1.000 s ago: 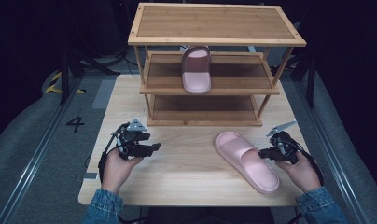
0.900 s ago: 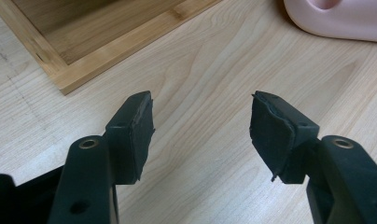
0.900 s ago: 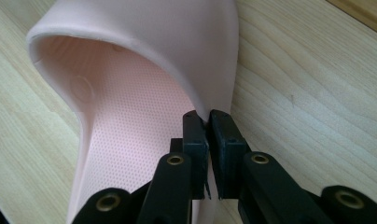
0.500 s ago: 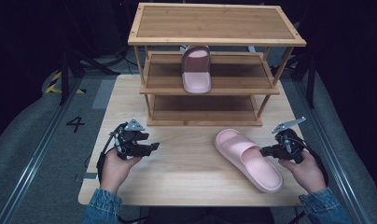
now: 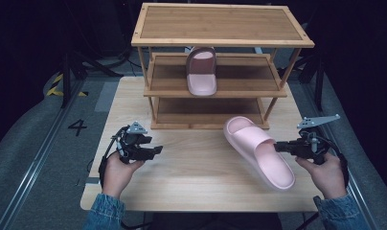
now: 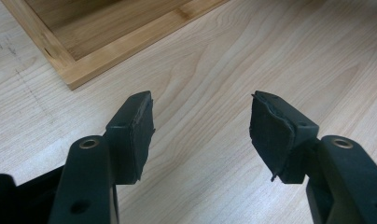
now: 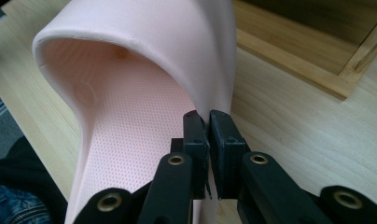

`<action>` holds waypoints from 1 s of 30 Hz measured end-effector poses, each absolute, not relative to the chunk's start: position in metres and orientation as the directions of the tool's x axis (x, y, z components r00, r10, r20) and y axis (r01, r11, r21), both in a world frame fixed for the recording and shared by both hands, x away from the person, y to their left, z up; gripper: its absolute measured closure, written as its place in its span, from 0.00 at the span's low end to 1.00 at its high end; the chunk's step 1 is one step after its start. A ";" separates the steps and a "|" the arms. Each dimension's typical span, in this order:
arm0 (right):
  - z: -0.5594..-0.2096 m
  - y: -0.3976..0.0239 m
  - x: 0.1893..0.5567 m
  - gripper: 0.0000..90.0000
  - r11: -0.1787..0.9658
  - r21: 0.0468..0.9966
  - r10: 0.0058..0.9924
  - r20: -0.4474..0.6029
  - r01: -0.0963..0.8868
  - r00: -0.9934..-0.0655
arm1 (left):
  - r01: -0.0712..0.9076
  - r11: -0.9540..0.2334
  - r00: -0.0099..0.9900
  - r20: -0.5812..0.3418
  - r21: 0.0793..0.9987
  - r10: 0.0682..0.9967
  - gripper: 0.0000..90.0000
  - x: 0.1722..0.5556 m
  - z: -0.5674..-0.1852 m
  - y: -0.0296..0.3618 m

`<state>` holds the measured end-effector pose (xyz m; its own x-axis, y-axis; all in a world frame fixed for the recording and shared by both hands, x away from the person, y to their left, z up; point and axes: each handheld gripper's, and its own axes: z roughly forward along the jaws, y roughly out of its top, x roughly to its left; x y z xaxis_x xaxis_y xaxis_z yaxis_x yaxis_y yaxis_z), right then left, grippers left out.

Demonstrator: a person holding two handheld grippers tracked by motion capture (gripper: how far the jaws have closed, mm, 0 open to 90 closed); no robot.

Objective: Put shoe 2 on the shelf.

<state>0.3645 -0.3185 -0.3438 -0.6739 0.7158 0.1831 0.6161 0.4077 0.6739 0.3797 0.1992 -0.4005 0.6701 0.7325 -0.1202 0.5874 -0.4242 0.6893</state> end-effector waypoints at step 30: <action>-0.254 -0.319 0.397 0.96 0.414 0.702 0.747 0.103 0.580 -0.657 | 0.617 -0.410 0.660 -0.159 0.672 0.734 0.46 0.381 -0.400 0.201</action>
